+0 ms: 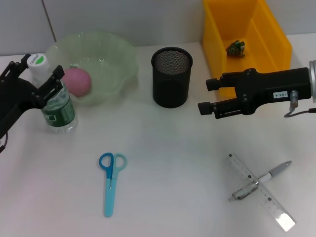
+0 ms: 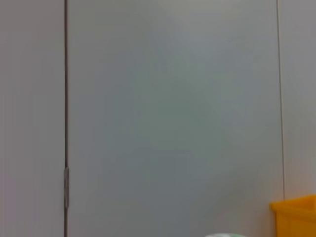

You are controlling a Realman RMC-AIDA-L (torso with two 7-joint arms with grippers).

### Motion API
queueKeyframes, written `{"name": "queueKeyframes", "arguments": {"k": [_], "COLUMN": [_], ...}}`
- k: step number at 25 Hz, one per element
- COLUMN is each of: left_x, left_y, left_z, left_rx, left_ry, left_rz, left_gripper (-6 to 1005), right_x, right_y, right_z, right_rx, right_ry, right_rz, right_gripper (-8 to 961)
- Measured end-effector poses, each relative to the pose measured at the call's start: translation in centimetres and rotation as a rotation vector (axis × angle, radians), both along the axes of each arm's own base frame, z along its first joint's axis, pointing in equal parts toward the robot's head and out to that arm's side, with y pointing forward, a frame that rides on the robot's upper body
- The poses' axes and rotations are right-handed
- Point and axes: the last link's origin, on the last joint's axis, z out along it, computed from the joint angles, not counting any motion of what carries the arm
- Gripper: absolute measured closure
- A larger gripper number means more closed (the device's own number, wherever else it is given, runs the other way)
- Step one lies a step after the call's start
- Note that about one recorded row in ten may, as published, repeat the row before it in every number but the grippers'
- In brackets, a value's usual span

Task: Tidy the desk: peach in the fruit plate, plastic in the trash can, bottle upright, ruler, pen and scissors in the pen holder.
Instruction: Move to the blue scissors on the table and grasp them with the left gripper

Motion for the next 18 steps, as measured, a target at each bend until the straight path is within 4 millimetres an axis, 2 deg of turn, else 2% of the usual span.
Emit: {"name": "queueKeyframes", "arguments": {"k": [4,5,6,7,9,10,11,13,15,18], "left_x": [0.0,-0.3,-0.3,-0.3,-0.3,-0.1,0.8,1.4,2.8,3.3], "left_y": [-0.1,-0.8,-0.8,-1.6,-1.6,-2.1,-3.3,-3.8,-4.9,-5.0], "left_z": [0.2,2.0,2.0,4.1,4.1,5.0,6.1,6.4,6.4,6.0], "left_rx": [0.004,0.016,0.016,-0.016,-0.016,-0.054,-0.163,-0.214,-0.340,-0.388], "left_ry": [-0.008,-0.078,-0.078,-0.160,-0.160,-0.199,-0.240,-0.248,-0.241,-0.227], "left_rz": [-0.005,-0.023,-0.023,-0.060,-0.060,-0.085,-0.151,-0.186,-0.254,-0.262], "left_gripper": [207,190,190,190,190,190,190,191,191,191], "right_x": [0.0,0.1,0.1,0.1,0.1,0.1,0.1,0.1,0.1,0.1], "right_y": [0.0,0.0,0.0,0.0,0.0,0.0,0.0,0.0,0.0,-0.1], "right_z": [0.0,0.0,0.0,0.1,0.1,0.1,0.1,0.1,0.0,-0.2], "right_rx": [-0.001,-0.001,-0.001,-0.001,-0.001,-0.001,-0.001,-0.002,-0.006,-0.019], "right_ry": [0.001,0.001,0.001,0.001,0.000,-0.001,-0.001,-0.003,-0.012,-0.018], "right_rz": [-0.004,-0.005,-0.005,-0.008,-0.008,-0.007,-0.007,-0.006,-0.003,0.006], "right_gripper": [120,120,120,120,120,120,120,121,121,121]}}
